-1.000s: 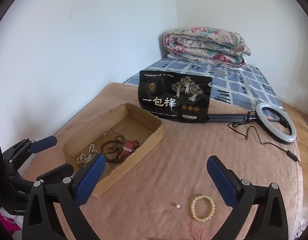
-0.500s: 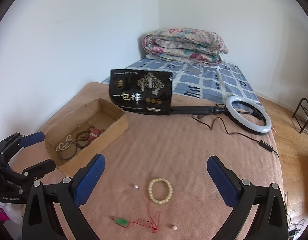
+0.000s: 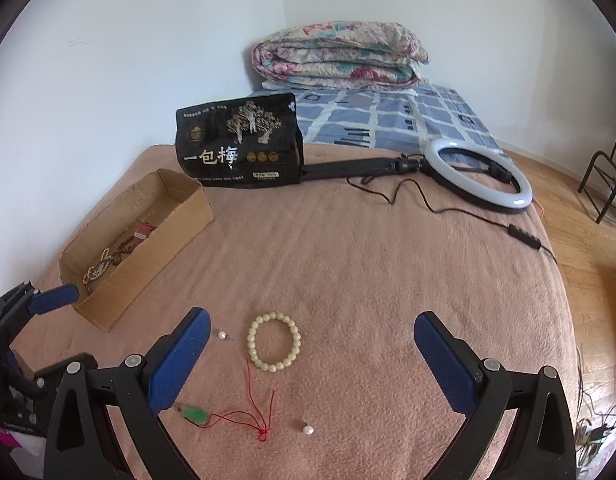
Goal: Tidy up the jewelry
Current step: 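Move both tools away from the box toward the jade pendant and bead bracelet, then grasp the green jade pendant with the left tool while the right tool grasps the pale bead bracelet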
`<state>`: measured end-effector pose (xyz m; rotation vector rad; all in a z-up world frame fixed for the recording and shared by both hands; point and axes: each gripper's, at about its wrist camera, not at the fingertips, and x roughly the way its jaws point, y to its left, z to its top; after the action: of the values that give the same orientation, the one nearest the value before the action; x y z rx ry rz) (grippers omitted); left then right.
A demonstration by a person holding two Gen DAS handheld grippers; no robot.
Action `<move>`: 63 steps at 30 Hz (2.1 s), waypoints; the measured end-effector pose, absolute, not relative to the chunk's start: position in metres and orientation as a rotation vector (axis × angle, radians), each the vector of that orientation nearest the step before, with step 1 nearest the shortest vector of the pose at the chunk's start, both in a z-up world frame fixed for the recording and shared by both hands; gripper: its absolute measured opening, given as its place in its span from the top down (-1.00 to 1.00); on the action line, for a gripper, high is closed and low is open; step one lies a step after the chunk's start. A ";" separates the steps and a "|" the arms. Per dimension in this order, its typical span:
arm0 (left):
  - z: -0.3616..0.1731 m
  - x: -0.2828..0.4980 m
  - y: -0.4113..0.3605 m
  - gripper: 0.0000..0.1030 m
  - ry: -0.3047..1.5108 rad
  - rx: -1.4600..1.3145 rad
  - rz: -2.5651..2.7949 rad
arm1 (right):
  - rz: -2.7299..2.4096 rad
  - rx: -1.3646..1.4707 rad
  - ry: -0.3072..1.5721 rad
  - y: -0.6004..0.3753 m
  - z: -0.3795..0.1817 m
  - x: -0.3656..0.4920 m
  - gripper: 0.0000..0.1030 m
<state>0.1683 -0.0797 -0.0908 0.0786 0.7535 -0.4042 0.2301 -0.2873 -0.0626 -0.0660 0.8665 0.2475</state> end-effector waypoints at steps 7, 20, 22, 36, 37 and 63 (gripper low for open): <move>-0.118 0.163 -0.098 -0.22 0.834 0.111 -0.496 | 0.264 -0.029 0.930 -0.296 -0.087 0.238 -0.83; -0.165 0.161 -0.123 0.29 0.964 0.151 -0.605 | 0.313 0.003 1.060 -0.293 -0.133 0.250 -0.34; -0.169 0.163 -0.126 0.29 0.971 0.155 -0.609 | 0.319 0.005 1.073 -0.290 -0.138 0.252 -0.27; -0.183 0.172 -0.134 0.43 0.983 0.205 -0.607 | 0.342 0.014 1.133 -0.276 -0.160 0.269 0.05; -0.184 0.172 -0.135 0.45 0.982 0.205 -0.606 | 0.340 0.016 1.137 -0.275 -0.161 0.270 0.08; -0.174 0.171 -0.122 0.91 0.942 0.177 -0.553 | 0.306 -0.153 1.129 -0.248 -0.167 0.267 0.90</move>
<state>0.1711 -0.1222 -0.1740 0.1774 0.9421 -0.5528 0.2668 -0.2482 -0.1666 -0.1525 1.1294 0.3060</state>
